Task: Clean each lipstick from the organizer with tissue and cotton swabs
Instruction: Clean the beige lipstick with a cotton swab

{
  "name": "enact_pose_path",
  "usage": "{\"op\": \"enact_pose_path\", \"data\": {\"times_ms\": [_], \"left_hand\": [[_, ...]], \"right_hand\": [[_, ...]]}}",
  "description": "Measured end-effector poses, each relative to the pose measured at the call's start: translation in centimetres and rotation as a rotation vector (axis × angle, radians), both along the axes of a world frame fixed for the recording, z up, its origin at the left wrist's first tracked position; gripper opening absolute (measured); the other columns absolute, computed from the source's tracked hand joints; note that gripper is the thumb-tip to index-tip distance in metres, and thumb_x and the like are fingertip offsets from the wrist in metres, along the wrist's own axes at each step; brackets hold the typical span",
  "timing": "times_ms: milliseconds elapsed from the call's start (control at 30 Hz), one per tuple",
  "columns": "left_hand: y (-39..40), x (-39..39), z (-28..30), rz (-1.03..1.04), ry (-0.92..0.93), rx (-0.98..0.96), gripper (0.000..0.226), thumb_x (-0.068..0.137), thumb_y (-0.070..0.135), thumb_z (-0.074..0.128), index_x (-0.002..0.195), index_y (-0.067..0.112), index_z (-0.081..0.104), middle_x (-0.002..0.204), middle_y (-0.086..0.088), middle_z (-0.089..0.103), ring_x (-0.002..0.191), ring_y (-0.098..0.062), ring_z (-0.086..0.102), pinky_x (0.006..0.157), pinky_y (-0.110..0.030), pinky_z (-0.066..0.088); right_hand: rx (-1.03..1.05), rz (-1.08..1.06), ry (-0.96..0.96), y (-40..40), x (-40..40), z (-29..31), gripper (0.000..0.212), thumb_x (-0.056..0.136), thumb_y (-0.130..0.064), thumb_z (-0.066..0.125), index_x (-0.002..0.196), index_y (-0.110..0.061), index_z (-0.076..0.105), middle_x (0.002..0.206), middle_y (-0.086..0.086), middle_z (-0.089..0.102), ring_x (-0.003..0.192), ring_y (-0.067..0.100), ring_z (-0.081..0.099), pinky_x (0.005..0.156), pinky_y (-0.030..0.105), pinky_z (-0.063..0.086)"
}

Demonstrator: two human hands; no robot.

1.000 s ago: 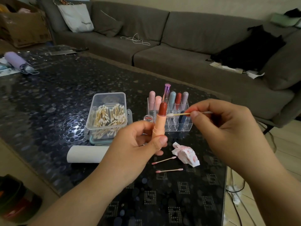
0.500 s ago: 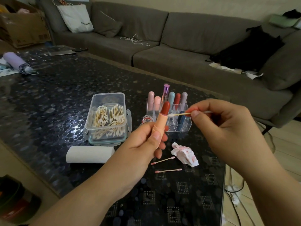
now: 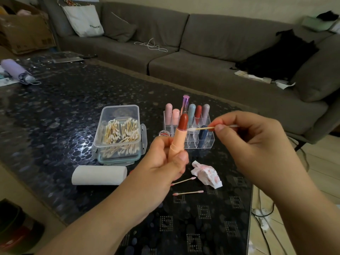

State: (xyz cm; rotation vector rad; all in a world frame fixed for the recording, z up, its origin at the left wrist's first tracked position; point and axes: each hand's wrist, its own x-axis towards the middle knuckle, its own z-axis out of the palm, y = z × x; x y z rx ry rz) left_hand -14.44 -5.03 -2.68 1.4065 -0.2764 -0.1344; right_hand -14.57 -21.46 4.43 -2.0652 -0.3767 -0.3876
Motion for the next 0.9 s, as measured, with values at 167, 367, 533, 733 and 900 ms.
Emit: {"op": "enact_pose_path", "data": {"times_ms": [167, 367, 533, 733, 900], "left_hand": [[0.0, -0.1, 0.3, -0.006, -0.016, -0.048, 0.014, 0.080, 0.028, 0.052, 0.092, 0.022, 0.055, 0.074, 0.010, 0.059, 0.064, -0.002, 0.048, 0.062, -0.021, 0.042], [0.0, -0.3, 0.7, -0.028, -0.013, -0.079, 0.018, 0.082, 0.034, 0.051, 0.080, 0.032, 0.069, 0.082, -0.002, 0.060, 0.068, -0.010, 0.047, 0.067, -0.026, 0.041], [0.0, -0.2, 0.6, -0.008, 0.018, -0.084, 0.024, 0.085, 0.041, 0.051, 0.087, 0.025, 0.069, 0.078, 0.006, 0.061, 0.069, -0.008, 0.055, 0.071, -0.027, 0.046], [-0.2, -0.4, 0.9, -0.016, 0.038, -0.139, 0.026, 0.085, 0.035, 0.048, 0.092, 0.025, 0.071, 0.074, 0.004, 0.055, 0.064, -0.009, 0.046, 0.061, -0.024, 0.042], [-0.3, -0.5, 1.2, -0.050, 0.050, -0.156, 0.029, 0.081, 0.036, 0.052, 0.099, 0.018, 0.066, 0.071, 0.005, 0.053, 0.062, -0.007, 0.041, 0.056, -0.022, 0.037]], "right_hand": [[0.028, -0.001, 0.015, -0.2, -0.1, 0.3, 0.015, 0.079, -0.025, 0.055, 0.075, -0.022, 0.069, 0.058, 0.012, 0.050, 0.043, 0.009, 0.042, 0.039, 0.010, 0.031], [0.036, -0.004, 0.021, -0.2, 0.0, 0.3, 0.015, 0.083, -0.021, 0.056, 0.075, -0.022, 0.069, 0.056, 0.007, 0.051, 0.044, 0.007, 0.044, 0.040, 0.009, 0.033], [0.039, -0.015, 0.029, -0.2, 0.0, 0.3, 0.015, 0.081, -0.023, 0.055, 0.074, -0.023, 0.068, 0.056, 0.006, 0.052, 0.044, 0.006, 0.045, 0.040, 0.009, 0.033], [0.032, -0.016, 0.027, -0.2, 0.0, 0.3, 0.015, 0.082, -0.020, 0.055, 0.075, -0.022, 0.068, 0.060, 0.009, 0.053, 0.046, 0.006, 0.045, 0.041, 0.008, 0.033], [0.030, -0.011, 0.016, -0.3, 0.0, 0.3, 0.015, 0.083, -0.020, 0.056, 0.075, -0.023, 0.068, 0.058, 0.006, 0.054, 0.047, 0.005, 0.045, 0.043, 0.008, 0.034]]}}
